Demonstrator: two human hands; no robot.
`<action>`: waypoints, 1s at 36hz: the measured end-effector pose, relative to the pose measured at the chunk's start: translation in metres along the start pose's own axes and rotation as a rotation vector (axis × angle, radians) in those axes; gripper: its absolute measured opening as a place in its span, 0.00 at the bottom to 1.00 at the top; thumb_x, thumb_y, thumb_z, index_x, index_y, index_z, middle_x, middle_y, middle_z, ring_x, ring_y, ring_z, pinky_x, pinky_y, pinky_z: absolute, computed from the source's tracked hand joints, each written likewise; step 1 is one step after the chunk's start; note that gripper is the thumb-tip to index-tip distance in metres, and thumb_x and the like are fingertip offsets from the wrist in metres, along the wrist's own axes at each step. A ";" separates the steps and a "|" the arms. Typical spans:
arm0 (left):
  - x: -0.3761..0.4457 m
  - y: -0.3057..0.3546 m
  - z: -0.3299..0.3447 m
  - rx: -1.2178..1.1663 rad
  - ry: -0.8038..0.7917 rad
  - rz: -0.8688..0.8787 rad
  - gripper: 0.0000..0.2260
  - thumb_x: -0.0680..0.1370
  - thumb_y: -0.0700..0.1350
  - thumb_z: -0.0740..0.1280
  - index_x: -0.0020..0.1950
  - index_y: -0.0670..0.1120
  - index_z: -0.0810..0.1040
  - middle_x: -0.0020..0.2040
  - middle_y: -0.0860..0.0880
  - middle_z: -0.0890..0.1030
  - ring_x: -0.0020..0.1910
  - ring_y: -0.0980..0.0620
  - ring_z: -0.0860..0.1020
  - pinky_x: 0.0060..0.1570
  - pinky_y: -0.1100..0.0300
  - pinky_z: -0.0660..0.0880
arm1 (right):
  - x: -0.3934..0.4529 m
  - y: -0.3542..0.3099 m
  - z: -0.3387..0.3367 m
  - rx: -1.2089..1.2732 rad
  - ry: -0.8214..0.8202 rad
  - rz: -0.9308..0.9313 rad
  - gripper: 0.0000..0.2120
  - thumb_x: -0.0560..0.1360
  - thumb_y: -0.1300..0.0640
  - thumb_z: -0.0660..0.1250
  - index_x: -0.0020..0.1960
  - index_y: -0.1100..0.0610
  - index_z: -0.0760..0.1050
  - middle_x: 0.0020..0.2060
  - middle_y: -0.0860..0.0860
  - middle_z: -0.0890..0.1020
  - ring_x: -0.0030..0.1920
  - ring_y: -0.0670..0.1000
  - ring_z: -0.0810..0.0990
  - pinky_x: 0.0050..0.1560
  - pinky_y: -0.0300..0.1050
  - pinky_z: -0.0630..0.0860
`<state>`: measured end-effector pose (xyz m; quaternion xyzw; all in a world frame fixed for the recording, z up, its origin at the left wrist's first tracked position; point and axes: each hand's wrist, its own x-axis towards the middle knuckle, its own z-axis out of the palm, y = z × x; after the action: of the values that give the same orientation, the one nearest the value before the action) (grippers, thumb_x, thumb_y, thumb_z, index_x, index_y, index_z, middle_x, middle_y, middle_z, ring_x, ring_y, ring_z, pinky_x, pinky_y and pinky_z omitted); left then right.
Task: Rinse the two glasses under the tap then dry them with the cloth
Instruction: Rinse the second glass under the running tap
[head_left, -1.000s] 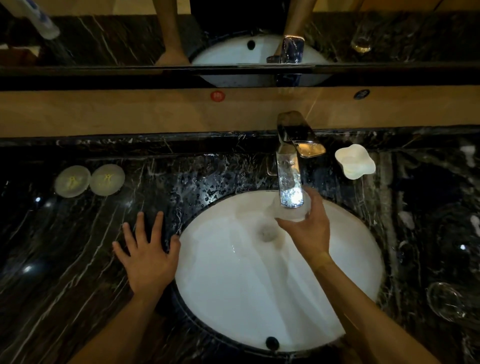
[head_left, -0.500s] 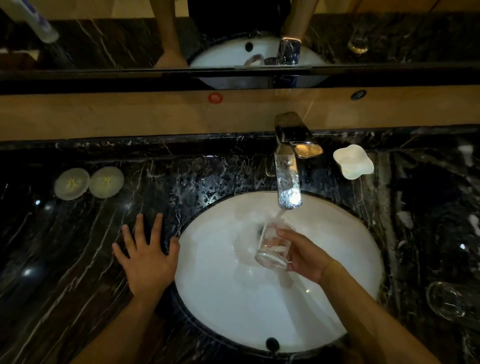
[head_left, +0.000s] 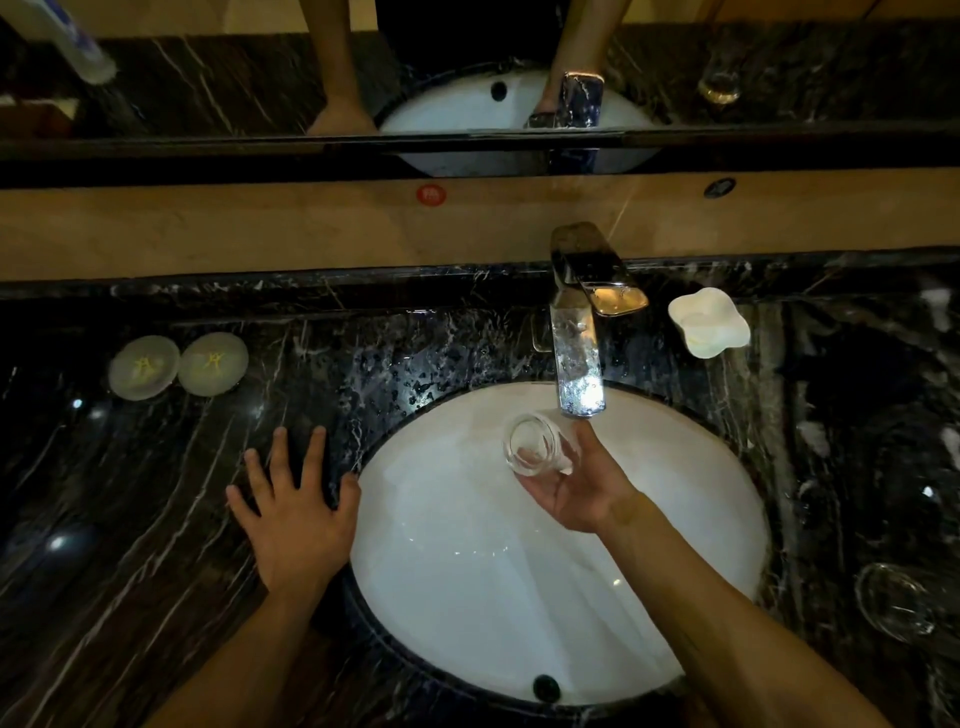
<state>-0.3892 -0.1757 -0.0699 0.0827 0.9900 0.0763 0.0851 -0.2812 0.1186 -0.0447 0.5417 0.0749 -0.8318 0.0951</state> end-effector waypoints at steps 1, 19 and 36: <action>0.000 0.000 0.000 -0.002 0.001 0.000 0.32 0.77 0.65 0.50 0.81 0.59 0.55 0.82 0.46 0.54 0.81 0.40 0.47 0.76 0.34 0.44 | -0.002 -0.001 0.006 0.027 0.003 -0.006 0.32 0.61 0.44 0.77 0.60 0.58 0.77 0.49 0.61 0.85 0.43 0.61 0.86 0.42 0.58 0.84; 0.001 0.000 0.000 -0.009 0.020 0.009 0.32 0.77 0.64 0.52 0.80 0.59 0.57 0.82 0.46 0.55 0.81 0.40 0.48 0.76 0.34 0.45 | -0.006 -0.009 -0.005 0.436 -0.355 0.049 0.26 0.69 0.40 0.72 0.52 0.62 0.80 0.46 0.56 0.82 0.40 0.54 0.83 0.30 0.44 0.82; 0.000 0.000 0.000 -0.017 0.012 0.009 0.32 0.77 0.65 0.51 0.80 0.58 0.57 0.82 0.46 0.54 0.81 0.40 0.48 0.76 0.33 0.45 | -0.016 0.002 -0.025 -0.572 -0.237 -0.498 0.37 0.57 0.53 0.82 0.64 0.51 0.75 0.56 0.56 0.82 0.56 0.60 0.82 0.62 0.64 0.76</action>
<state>-0.3892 -0.1756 -0.0695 0.0861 0.9894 0.0857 0.0794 -0.2524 0.1232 -0.0403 0.3586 0.4213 -0.8318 0.0454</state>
